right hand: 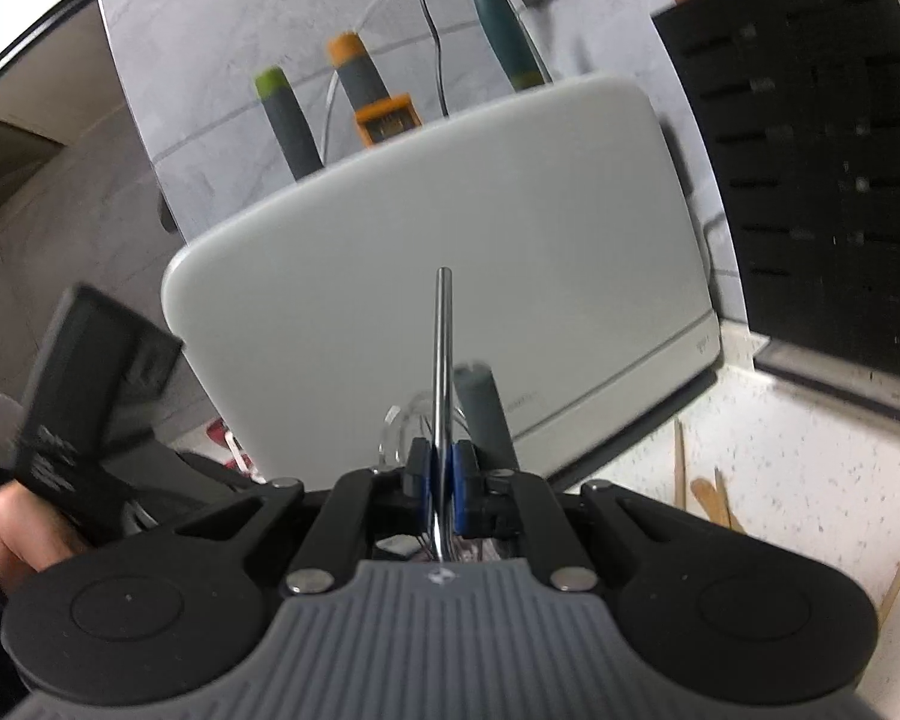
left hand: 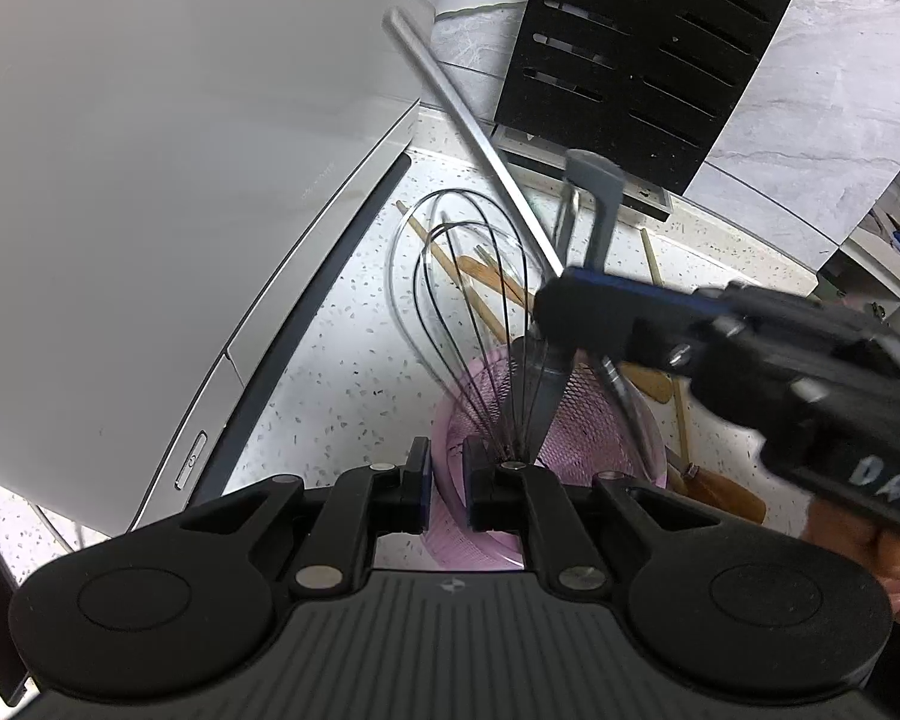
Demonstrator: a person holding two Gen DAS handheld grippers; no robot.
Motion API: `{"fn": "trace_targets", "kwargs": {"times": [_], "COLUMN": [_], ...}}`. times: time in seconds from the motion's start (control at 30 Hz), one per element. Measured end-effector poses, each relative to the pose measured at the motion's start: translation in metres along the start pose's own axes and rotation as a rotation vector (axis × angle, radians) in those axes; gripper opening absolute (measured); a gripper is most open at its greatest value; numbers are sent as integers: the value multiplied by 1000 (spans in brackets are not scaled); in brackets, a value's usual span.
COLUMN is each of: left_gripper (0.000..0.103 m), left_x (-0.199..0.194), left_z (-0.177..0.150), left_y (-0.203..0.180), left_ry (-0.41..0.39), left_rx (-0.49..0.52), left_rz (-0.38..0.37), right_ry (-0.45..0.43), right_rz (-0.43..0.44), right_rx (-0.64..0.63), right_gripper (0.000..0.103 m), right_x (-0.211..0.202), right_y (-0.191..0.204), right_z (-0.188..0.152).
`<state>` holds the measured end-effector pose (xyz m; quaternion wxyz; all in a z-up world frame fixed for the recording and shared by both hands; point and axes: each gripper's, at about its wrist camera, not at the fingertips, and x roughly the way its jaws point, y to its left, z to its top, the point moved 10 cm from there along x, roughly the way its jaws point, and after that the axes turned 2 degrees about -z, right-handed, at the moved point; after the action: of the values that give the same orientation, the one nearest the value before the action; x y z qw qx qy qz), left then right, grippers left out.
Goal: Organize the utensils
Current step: 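Lift the metal rod and lower it into the pink mesh cup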
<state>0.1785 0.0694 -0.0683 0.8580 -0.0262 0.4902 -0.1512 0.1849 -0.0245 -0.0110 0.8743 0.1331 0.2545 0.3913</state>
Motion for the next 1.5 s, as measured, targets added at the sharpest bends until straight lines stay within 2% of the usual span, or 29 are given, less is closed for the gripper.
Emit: {"fn": "trace_targets", "kwargs": {"times": [0.23,0.43,0.63,0.87,1.03,1.5], "left_gripper": [11,11,11,11,11,13], "left_x": [-1,-1,-1,0,0,-1], "left_z": [0,0,-1,0,0,1], "left_y": [-1,-1,-1,-2,-2,-1], "left_ry": [-1,1,2,2,2,2], "left_rx": [0,-1,2,1,1,1], "left_rz": [6,5,7,9,9,9], "right_ry": [-26,12,81,226,242,264], "right_rz": [-8,-5,-3,-21,-14,-9], "right_rx": [-27,-41,-69,-107,-131,-174], "right_gripper": [4,4,4,5,9,10], "right_x": [0,6,4,5,0,-19], "right_y": [-3,-3,-5,-8,-3,-4], "right_z": [-1,-10,-17,-38,-38,-36]}}
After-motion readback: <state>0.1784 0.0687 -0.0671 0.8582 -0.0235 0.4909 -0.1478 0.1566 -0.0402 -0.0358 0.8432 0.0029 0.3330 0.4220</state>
